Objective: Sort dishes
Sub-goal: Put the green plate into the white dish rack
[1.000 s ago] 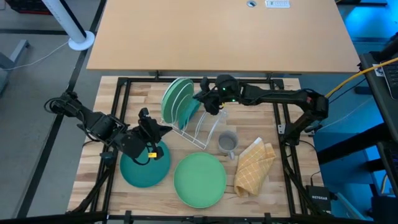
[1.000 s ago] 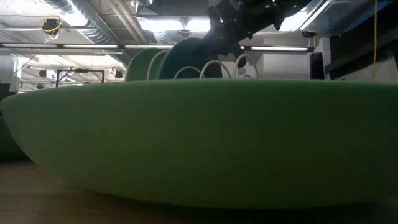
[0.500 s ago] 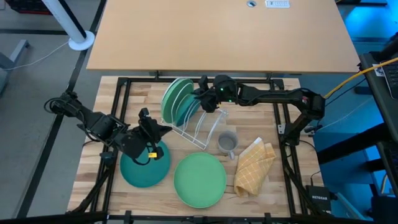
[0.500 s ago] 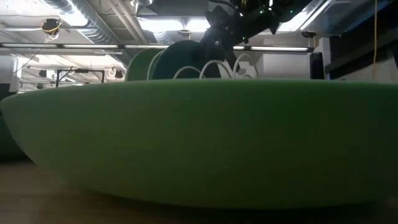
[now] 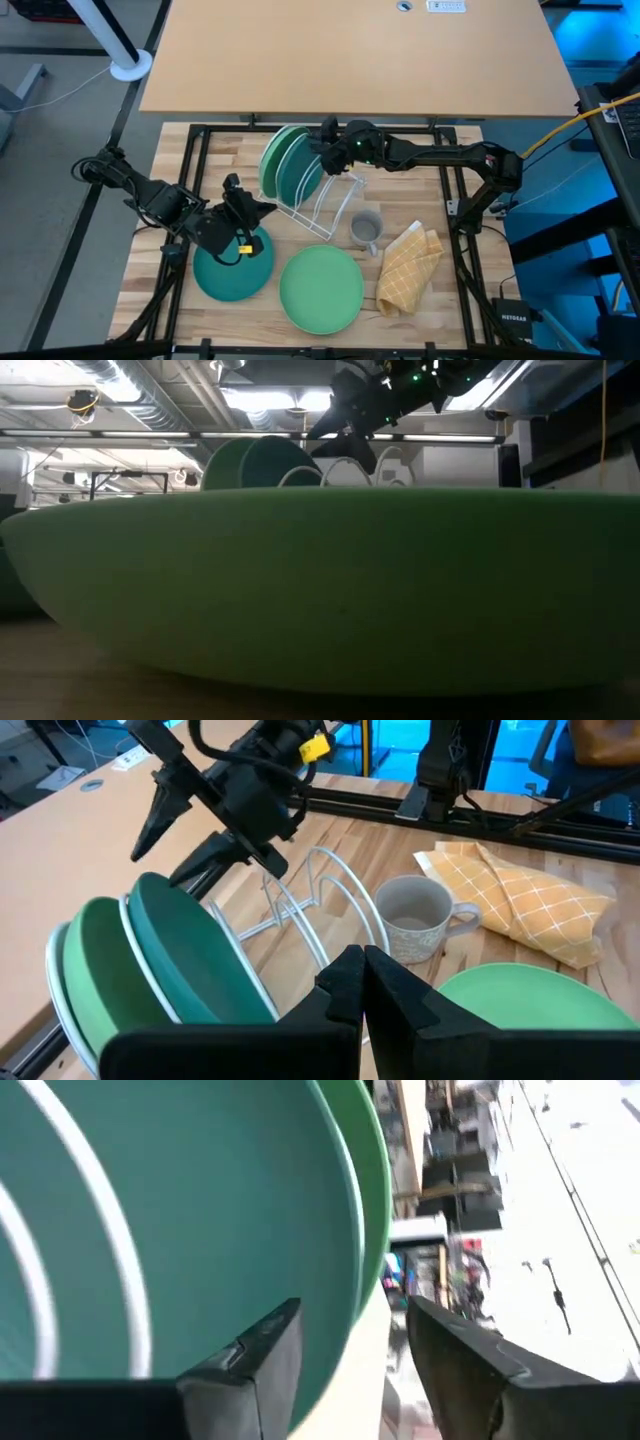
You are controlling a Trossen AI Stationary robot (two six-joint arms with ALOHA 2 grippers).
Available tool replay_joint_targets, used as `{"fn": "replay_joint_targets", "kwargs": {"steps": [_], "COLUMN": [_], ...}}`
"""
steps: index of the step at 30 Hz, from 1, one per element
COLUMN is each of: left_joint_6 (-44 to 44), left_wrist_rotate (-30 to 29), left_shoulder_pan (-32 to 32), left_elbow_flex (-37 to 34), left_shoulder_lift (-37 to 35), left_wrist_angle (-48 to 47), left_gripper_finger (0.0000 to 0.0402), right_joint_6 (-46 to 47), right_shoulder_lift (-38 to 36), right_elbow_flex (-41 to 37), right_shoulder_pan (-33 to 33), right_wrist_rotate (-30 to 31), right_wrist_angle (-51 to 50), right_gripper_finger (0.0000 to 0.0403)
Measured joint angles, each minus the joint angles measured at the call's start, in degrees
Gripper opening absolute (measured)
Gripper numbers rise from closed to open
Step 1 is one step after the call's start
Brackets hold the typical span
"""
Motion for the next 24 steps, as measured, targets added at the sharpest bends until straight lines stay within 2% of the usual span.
{"fn": "replay_joint_targets", "kwargs": {"steps": [4,10,13,18,24], "left_joint_6": [0.1,-0.5,-1.4,-7.2,-15.6], "left_wrist_rotate": [0.0,0.0,0.0,0.0,0.1], "left_shoulder_pan": [0.0,0.0,0.0,0.0,-0.3], "left_elbow_flex": [0.0,0.0,0.0,0.0,0.0], "left_shoulder_lift": [0.0,0.0,0.0,0.0,0.0], "left_wrist_angle": [0.0,-1.4,-3.3,-8.3,-13.5], "left_gripper_finger": [0.0001,0.0001,0.0001,0.0001,0.0001], "right_joint_6": [-1.6,-3.8,-8.6,-14.7,-11.6], "right_shoulder_lift": [0.0,0.0,0.0,0.0,0.0], "right_elbow_flex": [0.0,0.0,0.0,0.0,0.0], "right_shoulder_pan": [0.0,2.8,5.6,11.2,20.6], "right_wrist_rotate": [7.8,26.1,33.6,41.5,51.2], "right_wrist_angle": [0.1,4.2,7.8,13.7,16.6], "right_gripper_finger": [0.0183,0.0182,0.0182,0.0182,0.0182]}}
